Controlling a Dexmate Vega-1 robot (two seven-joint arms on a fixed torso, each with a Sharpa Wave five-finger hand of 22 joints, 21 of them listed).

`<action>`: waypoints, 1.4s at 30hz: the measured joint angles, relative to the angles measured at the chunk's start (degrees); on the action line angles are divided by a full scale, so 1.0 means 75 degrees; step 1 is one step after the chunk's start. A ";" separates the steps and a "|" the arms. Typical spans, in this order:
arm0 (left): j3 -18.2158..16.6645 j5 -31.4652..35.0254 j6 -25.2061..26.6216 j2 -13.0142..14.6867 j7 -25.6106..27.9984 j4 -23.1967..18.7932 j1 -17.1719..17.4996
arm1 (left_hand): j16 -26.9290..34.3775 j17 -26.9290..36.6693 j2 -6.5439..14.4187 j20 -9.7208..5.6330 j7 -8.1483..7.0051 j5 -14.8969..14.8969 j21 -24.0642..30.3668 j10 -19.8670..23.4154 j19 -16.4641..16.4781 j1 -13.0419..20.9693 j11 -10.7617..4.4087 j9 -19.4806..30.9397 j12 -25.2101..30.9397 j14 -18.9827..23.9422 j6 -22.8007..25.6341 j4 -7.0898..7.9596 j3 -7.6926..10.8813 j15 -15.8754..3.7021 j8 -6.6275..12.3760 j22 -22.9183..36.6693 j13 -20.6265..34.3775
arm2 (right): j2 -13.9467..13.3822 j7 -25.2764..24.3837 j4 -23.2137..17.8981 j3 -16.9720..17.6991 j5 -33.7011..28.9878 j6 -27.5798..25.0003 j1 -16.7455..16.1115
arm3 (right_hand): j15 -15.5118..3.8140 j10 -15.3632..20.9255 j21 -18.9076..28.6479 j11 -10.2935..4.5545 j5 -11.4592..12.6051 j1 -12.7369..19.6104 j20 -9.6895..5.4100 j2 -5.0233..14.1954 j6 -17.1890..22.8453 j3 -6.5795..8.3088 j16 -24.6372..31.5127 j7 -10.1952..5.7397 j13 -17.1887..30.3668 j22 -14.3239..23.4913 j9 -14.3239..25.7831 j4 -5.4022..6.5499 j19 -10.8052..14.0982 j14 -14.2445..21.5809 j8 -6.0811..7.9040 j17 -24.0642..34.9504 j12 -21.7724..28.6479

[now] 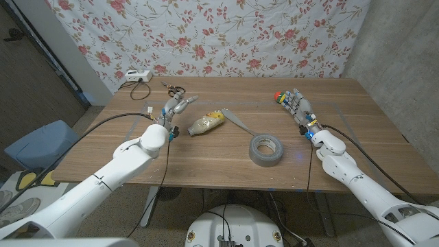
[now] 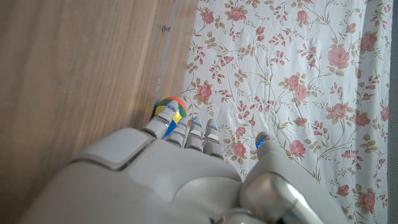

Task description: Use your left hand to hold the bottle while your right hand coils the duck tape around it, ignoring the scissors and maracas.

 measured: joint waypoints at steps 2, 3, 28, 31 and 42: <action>0.0039 0.0100 0.0202 0.0061 0.0012 -0.0131 -0.0001 | 0.0000 0.0000 0.0008 0.0003 0.0010 -0.0035 0.0000 0.0087 0.0022 0.0124 0.0011 0.0000 0.0020 0.0054 0.0076 -0.0018 0.0018 -0.0053 0.0004 0.0000 0.0014 | -0.0001 0.0016 -0.0004 0.0016 0.0023 0.0036 -0.0030 | 0.0000 0.0000 0.0000 0.0000 0.0000 0.0000 0.0000 0.0000 0.0000 0.0000 0.0000 0.0000 0.0000 0.0000 0.0000 0.0000 0.0000 0.0000 0.0000 0.0000 0.0000; 0.0067 0.0132 0.0273 0.0099 0.0012 -0.0201 -0.0008 | 0.0000 0.0000 0.0007 -0.0020 0.0020 -0.0046 0.0000 0.0086 0.0053 0.0186 0.0010 0.0000 0.0020 0.0058 0.0112 -0.0035 0.0035 -0.0048 0.0004 0.0000 0.0027 | -0.0001 0.0021 -0.0004 0.0021 0.0027 0.0043 -0.0040 | 0.0000 0.0000 0.0000 0.0000 0.0000 0.0000 0.0000 0.0000 0.0000 0.0000 0.0000 0.0000 0.0000 0.0000 0.0000 0.0000 0.0000 0.0000 0.0000 0.0000 0.0000; 0.1532 0.1499 0.3387 0.0916 -0.1379 -0.1289 -0.1346 | 0.0001 -0.0001 -0.0607 0.0017 0.0142 0.0113 -0.0029 0.0333 0.0419 0.1120 -0.0072 0.0037 0.0020 0.0315 0.0645 -0.0131 -0.0100 -0.0070 0.0043 -0.0001 0.0105 | 0.0036 0.0038 -0.0076 0.0192 0.0174 0.0385 -0.0369 | 0.0001 0.0041 0.0000 -0.0042 0.0053 0.0000 0.0000 0.0000 0.0000 0.0000 0.0000 0.0000 -0.0001 -0.0001 -0.0001 0.0000 0.0000 0.0000 0.0000 -0.0001 0.0000; 0.1781 0.1689 0.3606 0.0959 -0.1508 -0.1346 -0.1518 | 0.0000 0.0007 -0.0631 -0.0011 0.0126 0.0158 -0.0057 0.0524 0.0472 0.1239 -0.0101 0.0036 0.0094 0.0423 0.0800 -0.0098 -0.0133 -0.0120 0.0089 -0.0002 0.0133 | 0.0036 0.0038 -0.0084 0.0206 0.0186 0.0406 -0.0389 | 0.0000 0.0041 -0.0001 -0.0042 0.0053 0.0000 0.0001 0.0000 0.0000 0.0000 0.0000 0.0000 -0.0001 -0.0001 -0.0001 0.0000 0.0000 0.0000 0.0000 -0.0001 0.0000; 0.2488 0.2491 0.4266 0.0946 -0.1883 -0.1424 -0.1938 | 0.0142 0.0069 -0.0615 -0.0146 -0.0011 0.0221 -0.0058 0.1031 0.0774 0.1348 -0.0304 0.0071 0.0238 0.0870 0.1289 0.0059 -0.0290 -0.0329 0.0174 -0.0002 0.0206 | 0.0047 0.0060 -0.0080 0.0254 0.0231 0.0497 -0.0449 | 0.0001 0.0100 -0.0001 0.0016 0.0052 -0.0001 0.0001 0.0000 -0.0001 0.0000 0.0000 0.0000 -0.0001 -0.0001 -0.0001 0.0000 -0.0001 0.0000 0.0000 -0.0001 0.0000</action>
